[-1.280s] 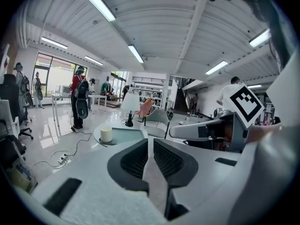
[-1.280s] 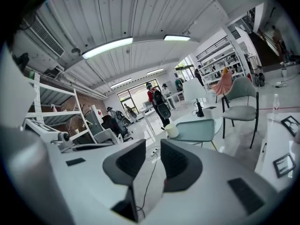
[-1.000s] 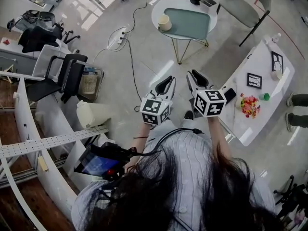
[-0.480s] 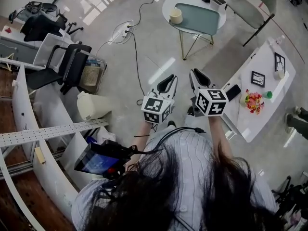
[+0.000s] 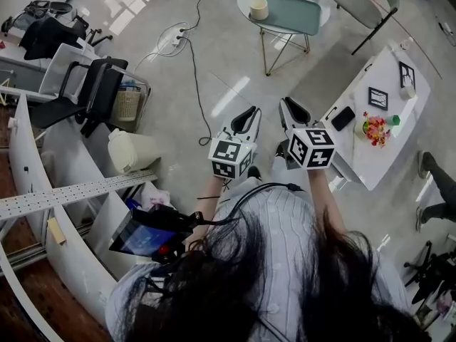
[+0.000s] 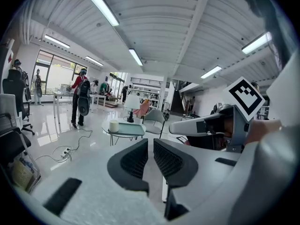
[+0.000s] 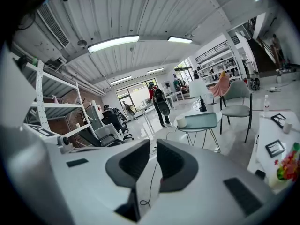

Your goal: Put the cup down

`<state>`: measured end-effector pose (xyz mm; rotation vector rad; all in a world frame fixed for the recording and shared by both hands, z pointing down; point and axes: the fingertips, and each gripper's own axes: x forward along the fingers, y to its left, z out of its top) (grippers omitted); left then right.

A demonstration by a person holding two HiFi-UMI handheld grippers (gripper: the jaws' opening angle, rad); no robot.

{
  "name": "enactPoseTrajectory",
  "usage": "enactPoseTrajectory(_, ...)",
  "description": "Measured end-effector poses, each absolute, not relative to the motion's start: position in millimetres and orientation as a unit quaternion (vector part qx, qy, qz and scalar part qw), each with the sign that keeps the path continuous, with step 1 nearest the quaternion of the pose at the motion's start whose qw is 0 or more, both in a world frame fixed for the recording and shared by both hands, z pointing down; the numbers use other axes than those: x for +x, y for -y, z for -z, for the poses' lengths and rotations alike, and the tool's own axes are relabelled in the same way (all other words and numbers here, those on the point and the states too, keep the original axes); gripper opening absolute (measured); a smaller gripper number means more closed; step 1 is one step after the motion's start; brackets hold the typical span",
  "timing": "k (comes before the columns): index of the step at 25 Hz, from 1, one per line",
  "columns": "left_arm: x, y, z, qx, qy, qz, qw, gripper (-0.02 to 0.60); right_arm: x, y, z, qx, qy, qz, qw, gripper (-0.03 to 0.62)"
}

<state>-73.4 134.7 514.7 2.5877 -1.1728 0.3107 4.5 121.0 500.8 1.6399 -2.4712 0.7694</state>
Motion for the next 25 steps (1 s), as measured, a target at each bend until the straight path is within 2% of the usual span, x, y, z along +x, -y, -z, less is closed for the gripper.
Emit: enactPoseTrajectory(25,-96.8,-159.5,-508.9,0.907,0.387,-0.094,0.133,0.046,-22.7,-155.9,-495.8,0.549,0.803,-0.229,0.045,0.064)
